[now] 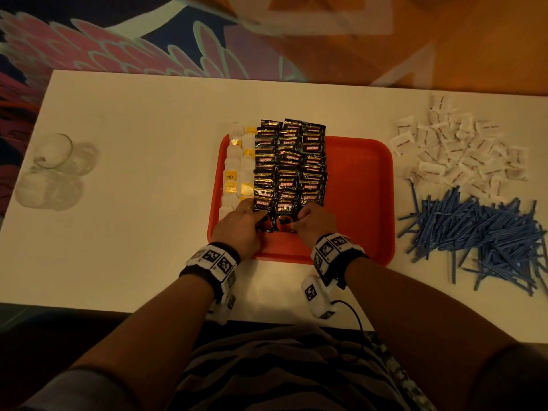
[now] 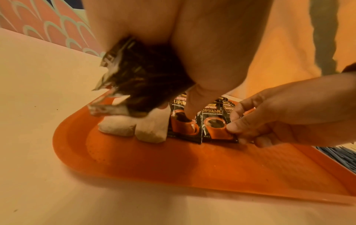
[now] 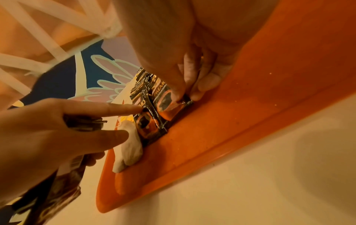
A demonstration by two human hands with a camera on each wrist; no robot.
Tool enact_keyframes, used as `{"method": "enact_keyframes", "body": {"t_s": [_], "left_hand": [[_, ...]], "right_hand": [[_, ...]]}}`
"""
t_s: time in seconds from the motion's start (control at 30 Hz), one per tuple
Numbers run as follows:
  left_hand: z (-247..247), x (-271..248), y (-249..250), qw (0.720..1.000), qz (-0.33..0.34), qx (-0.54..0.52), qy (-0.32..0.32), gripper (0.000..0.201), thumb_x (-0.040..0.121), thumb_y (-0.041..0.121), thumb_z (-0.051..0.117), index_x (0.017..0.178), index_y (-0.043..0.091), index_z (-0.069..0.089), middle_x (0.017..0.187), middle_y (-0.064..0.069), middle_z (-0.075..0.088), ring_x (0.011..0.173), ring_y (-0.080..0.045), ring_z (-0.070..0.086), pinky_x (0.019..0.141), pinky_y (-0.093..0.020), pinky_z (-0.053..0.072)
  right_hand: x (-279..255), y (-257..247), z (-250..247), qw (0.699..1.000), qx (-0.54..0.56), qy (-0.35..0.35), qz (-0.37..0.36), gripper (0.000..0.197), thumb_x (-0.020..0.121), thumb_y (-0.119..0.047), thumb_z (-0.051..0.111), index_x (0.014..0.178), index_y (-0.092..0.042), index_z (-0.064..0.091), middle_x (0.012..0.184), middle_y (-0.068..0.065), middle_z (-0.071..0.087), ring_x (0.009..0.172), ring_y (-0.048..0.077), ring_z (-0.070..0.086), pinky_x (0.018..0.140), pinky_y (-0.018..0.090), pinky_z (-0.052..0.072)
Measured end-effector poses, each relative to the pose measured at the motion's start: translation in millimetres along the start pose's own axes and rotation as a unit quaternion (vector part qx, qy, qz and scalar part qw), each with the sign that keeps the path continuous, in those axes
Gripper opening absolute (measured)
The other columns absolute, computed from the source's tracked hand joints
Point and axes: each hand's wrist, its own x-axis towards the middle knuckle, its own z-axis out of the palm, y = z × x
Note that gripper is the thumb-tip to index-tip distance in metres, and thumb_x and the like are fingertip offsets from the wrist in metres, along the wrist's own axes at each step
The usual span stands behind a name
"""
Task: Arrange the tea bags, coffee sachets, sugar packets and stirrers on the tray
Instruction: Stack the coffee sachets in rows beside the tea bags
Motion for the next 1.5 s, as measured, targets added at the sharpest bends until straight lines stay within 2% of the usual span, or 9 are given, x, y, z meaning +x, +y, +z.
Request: {"method": "enact_keyframes", "body": {"t_s": [0.17, 0.47, 0.7, 0.9, 1.07, 1.17, 1.23, 1.4, 1.5], "left_hand": [[-0.4, 0.9, -1.0, 1.000, 0.000, -0.005, 0.007, 0.059, 0.089, 0.015, 0.060, 0.146, 0.026, 0.049, 0.157, -0.004, 0.031, 0.128, -0.030, 0.052, 0.098, -0.042, 0.051], [0.5, -2.7, -0.8, 0.999, -0.020, -0.037, 0.017, 0.057, 0.091, 0.014, 0.058, 0.146, 0.025, 0.049, 0.153, -0.004, 0.034, 0.123, -0.028, 0.055, 0.097, -0.038, 0.051], [-2.3, -1.2, 0.9, 0.979, -0.086, -0.169, 0.075, 0.025, 0.088, 0.016, 0.063, 0.113, 0.017, 0.067, 0.112, -0.008, 0.055, 0.097, -0.023, 0.057, 0.082, -0.025, 0.043], [-18.1, 2.3, 7.6, 0.895, -0.134, -0.420, 0.064, 0.019, 0.085, 0.005, 0.064, 0.091, 0.023, 0.067, 0.079, -0.007, 0.065, 0.076, -0.023, 0.064, 0.073, -0.030, 0.051], [-40.9, -1.4, 23.5, 0.787, -0.112, -0.596, 0.109, 0.033, 0.083, -0.010, 0.053, 0.097, 0.015, 0.070, 0.074, -0.003, 0.059, 0.069, -0.021, 0.059, 0.076, -0.039, 0.053], [-52.1, -5.7, 39.6, 0.701, -0.083, -0.700, 0.109, 0.028, 0.090, -0.011, 0.050, 0.098, 0.011, 0.067, 0.079, -0.008, 0.064, 0.067, -0.019, 0.064, 0.068, -0.033, 0.055], [-58.3, -8.4, 50.5, 0.673, -0.056, -0.729, 0.112, 0.023, 0.094, -0.008, 0.051, 0.093, 0.010, 0.066, 0.082, -0.011, 0.071, 0.074, -0.022, 0.069, 0.073, -0.036, 0.058], [-62.5, -16.8, 62.1, 0.629, -0.020, -0.768, 0.119, 0.021, 0.091, 0.009, 0.063, 0.111, 0.012, 0.067, 0.096, -0.012, 0.074, 0.096, -0.029, 0.071, 0.084, -0.042, 0.059], [-56.9, -22.5, 63.9, 0.592, -0.043, -0.803, 0.059, 0.053, 0.085, 0.023, 0.071, 0.134, 0.006, 0.057, 0.123, -0.026, 0.064, 0.080, -0.026, 0.070, 0.059, -0.032, 0.058]], "right_hand": [[2.5, 4.4, 2.0, 1.000, 0.009, 0.010, 0.005, 0.018, 0.083, -0.013, 0.075, 0.084, -0.016, 0.057, 0.093, 0.004, 0.063, 0.067, 0.005, 0.054, 0.053, 0.015, 0.042], [3.2, 7.8, 3.9, 1.000, 0.003, 0.017, 0.006, 0.015, 0.087, -0.017, 0.071, 0.087, -0.018, 0.055, 0.096, 0.003, 0.061, 0.067, 0.001, 0.050, 0.050, 0.013, 0.033], [0.3, 10.2, -5.0, 1.000, 0.001, 0.016, 0.000, 0.014, 0.087, -0.020, 0.071, 0.090, -0.019, 0.057, 0.102, 0.000, 0.061, 0.071, -0.001, 0.052, 0.051, 0.009, 0.035], [-12.6, 2.0, -23.4, 0.999, -0.001, 0.011, -0.044, 0.015, 0.085, -0.031, 0.071, 0.087, -0.022, 0.059, 0.096, -0.005, 0.065, 0.087, 0.007, 0.059, 0.057, 0.014, 0.039], [-37.3, -29.1, -34.0, 0.967, 0.188, -0.169, -0.024, 0.030, 0.087, -0.034, 0.071, 0.102, -0.011, 0.057, 0.098, 0.007, 0.070, 0.080, 0.016, 0.069, 0.070, 0.033, 0.057], [-57.1, -49.1, -41.6, 0.903, 0.315, -0.290, 0.032, 0.037, 0.090, -0.032, 0.067, 0.117, -0.009, 0.055, 0.106, 0.009, 0.068, 0.089, 0.027, 0.069, 0.075, 0.039, 0.057], [-69.6, -59.7, -46.4, 0.870, 0.359, -0.337, 0.027, 0.026, 0.093, -0.026, 0.063, 0.113, -0.009, 0.059, 0.098, 0.009, 0.071, 0.083, 0.027, 0.069, 0.070, 0.034, 0.057], [-77.6, -72.3, -50.0, 0.854, 0.411, -0.318, 0.005, 0.014, 0.095, -0.008, 0.059, 0.108, -0.005, 0.061, 0.086, 0.009, 0.067, 0.065, 0.017, 0.063, 0.053, 0.022, 0.052], [-76.7, -77.5, -52.9, 0.858, 0.425, -0.287, -0.012, 0.016, 0.097, -0.008, 0.056, 0.112, -0.008, 0.058, 0.088, 0.008, 0.064, 0.059, 0.014, 0.058, 0.050, 0.021, 0.048]]}}
